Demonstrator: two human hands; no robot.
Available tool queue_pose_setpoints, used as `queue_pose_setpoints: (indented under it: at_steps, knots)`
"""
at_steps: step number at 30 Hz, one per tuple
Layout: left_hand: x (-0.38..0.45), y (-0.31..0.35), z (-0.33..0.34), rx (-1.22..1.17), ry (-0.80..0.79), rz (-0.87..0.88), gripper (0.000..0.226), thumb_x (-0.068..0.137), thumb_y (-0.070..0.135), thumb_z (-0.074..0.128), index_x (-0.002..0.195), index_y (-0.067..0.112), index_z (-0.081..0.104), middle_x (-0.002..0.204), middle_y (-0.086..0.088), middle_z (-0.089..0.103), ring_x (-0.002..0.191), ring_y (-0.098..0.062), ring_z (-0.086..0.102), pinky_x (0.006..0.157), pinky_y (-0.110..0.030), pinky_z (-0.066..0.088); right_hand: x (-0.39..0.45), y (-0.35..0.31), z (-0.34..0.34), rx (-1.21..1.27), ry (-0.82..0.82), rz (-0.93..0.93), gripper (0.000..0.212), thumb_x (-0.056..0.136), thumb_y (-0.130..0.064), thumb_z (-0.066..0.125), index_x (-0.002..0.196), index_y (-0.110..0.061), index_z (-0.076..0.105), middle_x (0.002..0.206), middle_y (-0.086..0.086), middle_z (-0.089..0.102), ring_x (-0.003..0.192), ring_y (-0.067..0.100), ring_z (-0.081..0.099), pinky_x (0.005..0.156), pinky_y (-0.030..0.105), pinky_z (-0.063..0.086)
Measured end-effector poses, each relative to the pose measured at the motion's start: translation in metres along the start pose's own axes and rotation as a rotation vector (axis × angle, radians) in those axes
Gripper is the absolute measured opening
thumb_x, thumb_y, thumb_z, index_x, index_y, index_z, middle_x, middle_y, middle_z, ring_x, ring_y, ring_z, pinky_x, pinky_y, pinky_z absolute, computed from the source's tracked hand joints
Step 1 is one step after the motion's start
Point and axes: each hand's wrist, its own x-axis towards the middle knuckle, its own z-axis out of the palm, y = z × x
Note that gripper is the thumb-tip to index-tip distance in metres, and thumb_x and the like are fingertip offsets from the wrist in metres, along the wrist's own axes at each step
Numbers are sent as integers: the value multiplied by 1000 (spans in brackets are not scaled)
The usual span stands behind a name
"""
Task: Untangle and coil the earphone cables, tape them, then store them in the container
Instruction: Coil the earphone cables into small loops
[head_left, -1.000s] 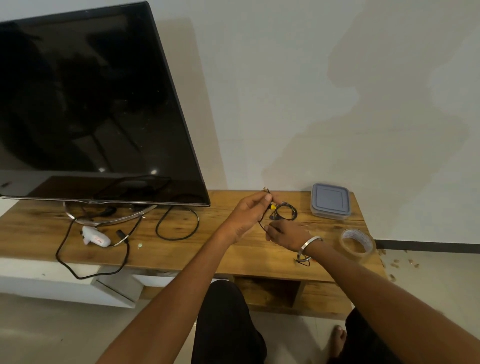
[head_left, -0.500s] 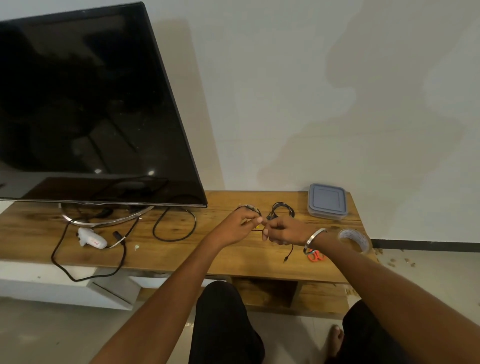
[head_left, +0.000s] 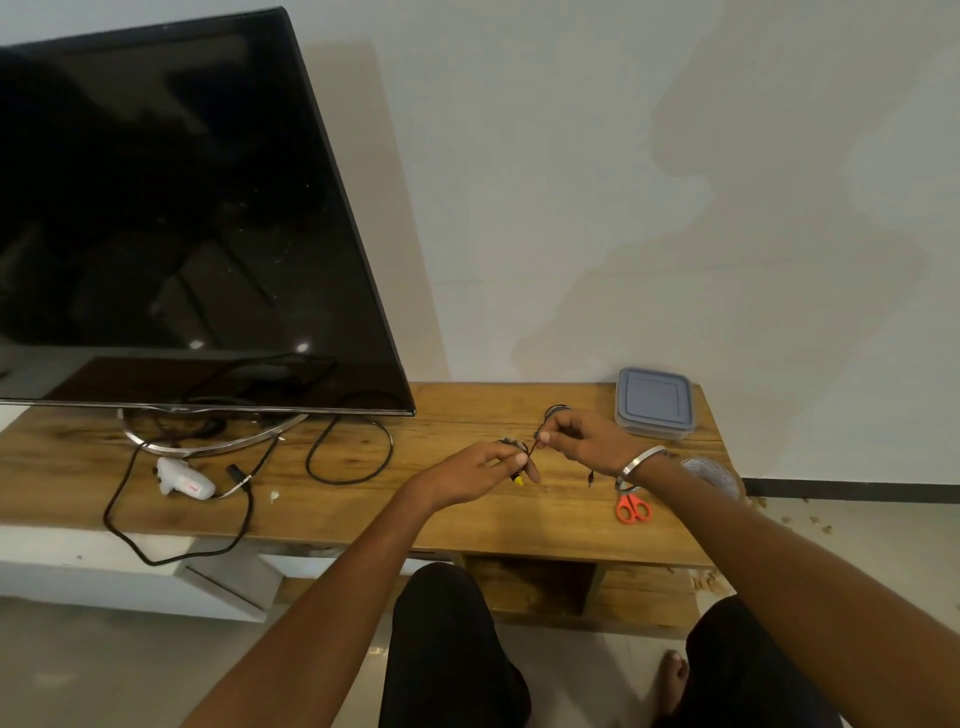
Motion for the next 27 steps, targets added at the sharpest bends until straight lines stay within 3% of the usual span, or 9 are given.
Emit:
queue_pose_setpoints:
  at_steps: [4,7,10,14,18,22,25,27]
  knots:
    - [-4,4,1,-65,-45,24,32,102,39,42,102,26,71,116,6,65,118,-11,54,107,-40,40,2,1,1,0,34,-36,12,93,-19,57,83,-21,62,71,-15,56,62,-10,53,59,9,40]
    - [-6,9,1,-130,-81,8,31,101,43,42,99,30,70,134,-2,58,129,-18,48,109,-45,39,5,10,2,-15,39,-38,12,94,-19,54,90,-20,65,84,-11,63,79,2,58,71,18,45]
    - [-7,18,1,-298,-121,-48,31,102,40,41,96,27,69,140,2,53,129,-9,46,104,-45,37,6,14,2,3,47,-41,15,95,-16,52,94,-19,67,92,-9,64,90,12,61,80,23,48]
    - [-6,26,3,-517,-149,-27,33,100,42,40,93,26,68,143,-3,52,140,-18,37,107,-59,30,4,11,3,45,70,-41,18,95,-13,51,87,-24,63,84,-10,62,81,9,57,74,22,45]
    - [-8,38,3,-688,-145,1,34,103,35,35,90,21,64,139,-13,54,137,-28,41,97,-50,44,2,10,3,114,67,-29,22,96,-14,50,84,-27,62,81,-5,62,76,10,56,71,23,45]
    - [-11,45,1,-862,-122,29,28,98,36,44,91,20,65,143,-24,47,136,-32,44,100,-61,39,-1,9,3,178,64,13,17,96,-10,49,91,-16,64,78,-3,58,66,5,52,58,10,43]
    - [-10,49,-1,-960,-101,71,24,96,36,47,95,18,62,141,-29,45,136,-35,43,102,-70,32,-6,10,5,177,41,32,29,95,-9,49,90,-33,63,69,-4,54,61,10,50,57,19,45]
    - [-8,51,-3,-1008,-86,99,23,97,34,46,96,17,61,137,-27,49,136,-38,42,102,-72,31,-9,8,9,197,22,20,34,96,-7,47,101,-39,60,72,0,56,61,9,51,56,18,45]
